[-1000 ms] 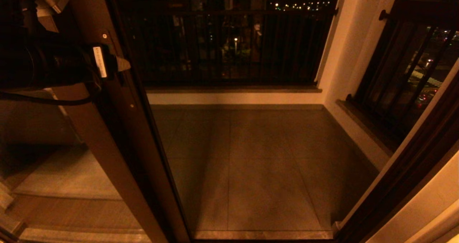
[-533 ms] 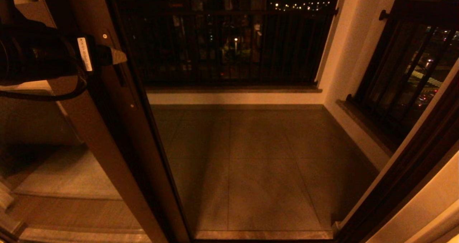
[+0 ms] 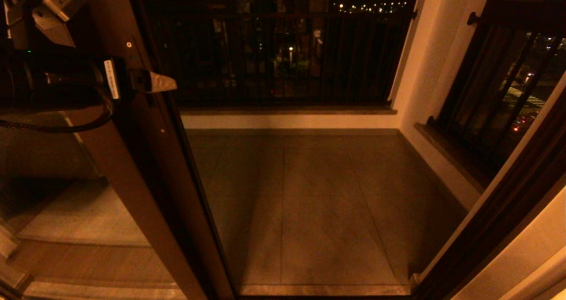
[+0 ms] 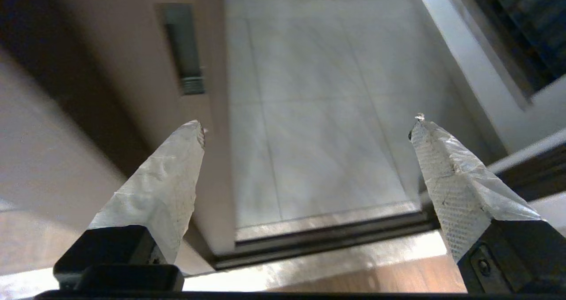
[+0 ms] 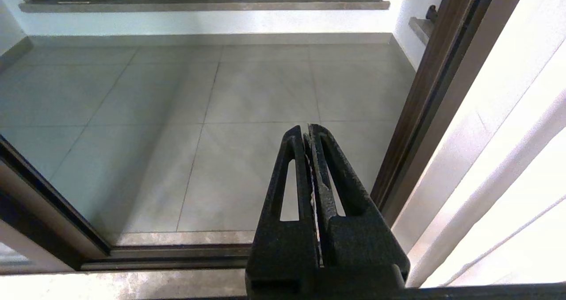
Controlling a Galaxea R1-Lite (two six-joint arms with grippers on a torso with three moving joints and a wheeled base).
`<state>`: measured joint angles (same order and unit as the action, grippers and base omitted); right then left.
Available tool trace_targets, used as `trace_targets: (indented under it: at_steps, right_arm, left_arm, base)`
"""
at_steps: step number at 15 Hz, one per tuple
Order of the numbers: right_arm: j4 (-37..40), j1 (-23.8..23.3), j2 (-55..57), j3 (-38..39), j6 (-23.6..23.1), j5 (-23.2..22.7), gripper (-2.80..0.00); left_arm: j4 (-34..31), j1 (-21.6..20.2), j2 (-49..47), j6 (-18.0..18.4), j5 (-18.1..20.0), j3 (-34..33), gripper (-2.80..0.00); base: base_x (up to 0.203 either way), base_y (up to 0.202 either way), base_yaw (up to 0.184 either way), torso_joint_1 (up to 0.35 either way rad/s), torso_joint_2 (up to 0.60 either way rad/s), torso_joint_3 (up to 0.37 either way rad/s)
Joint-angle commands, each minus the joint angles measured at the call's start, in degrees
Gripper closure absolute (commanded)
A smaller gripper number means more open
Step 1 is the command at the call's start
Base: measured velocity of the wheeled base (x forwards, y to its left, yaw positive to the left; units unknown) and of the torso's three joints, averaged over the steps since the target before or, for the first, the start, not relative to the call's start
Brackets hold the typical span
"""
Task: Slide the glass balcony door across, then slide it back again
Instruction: Close the slid door
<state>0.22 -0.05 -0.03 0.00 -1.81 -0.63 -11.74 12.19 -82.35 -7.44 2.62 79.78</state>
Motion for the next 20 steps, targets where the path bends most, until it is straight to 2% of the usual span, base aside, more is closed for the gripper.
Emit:
trace_targets:
  at_steps: [1, 3, 13, 16, 20]
  right_arm:
    - [0.04, 0.05, 0.03, 0.00, -0.03, -0.07, 0.00]
    - [-0.04, 0.02, 0.03, 0.00, -0.03, -0.03, 0.00]
    - [0.03, -0.04, 0.03, 0.00, -0.03, -0.07, 0.00]
    - [0.04, 0.05, 0.03, 0.00, -0.03, -0.07, 0.00]
    - [-0.03, 0.05, 0.03, 0.00, -0.03, -0.07, 0.00]
  left_arm:
    - [3.21, -1.75, -3.94, 0.07, 0.28, 0.45, -2.80]
    - [7.55, -1.90, -5.73, 0.16, 0.57, -0.22, -2.80]
    - [7.87, -2.34, -7.91, 0.41, 0.91, 0.11, -2.80]
    - [8.00, -2.34, -8.49, 0.47, 2.37, 0.42, -2.80]
    - [8.23, -2.34, -10.33, 0.49, 2.46, 2.62, -2.80]
  base:
    - [0.000, 0.000, 0.000, 0.000, 0.00, 0.000]
    - [0.000, 0.000, 0.000, 0.000, 0.00, 0.000]
    - [0.000, 0.000, 0.000, 0.000, 0.00, 0.000]
    - [0.000, 0.000, 0.000, 0.000, 0.00, 0.000]
    - [0.000, 0.000, 0.000, 0.000, 0.00, 0.000]
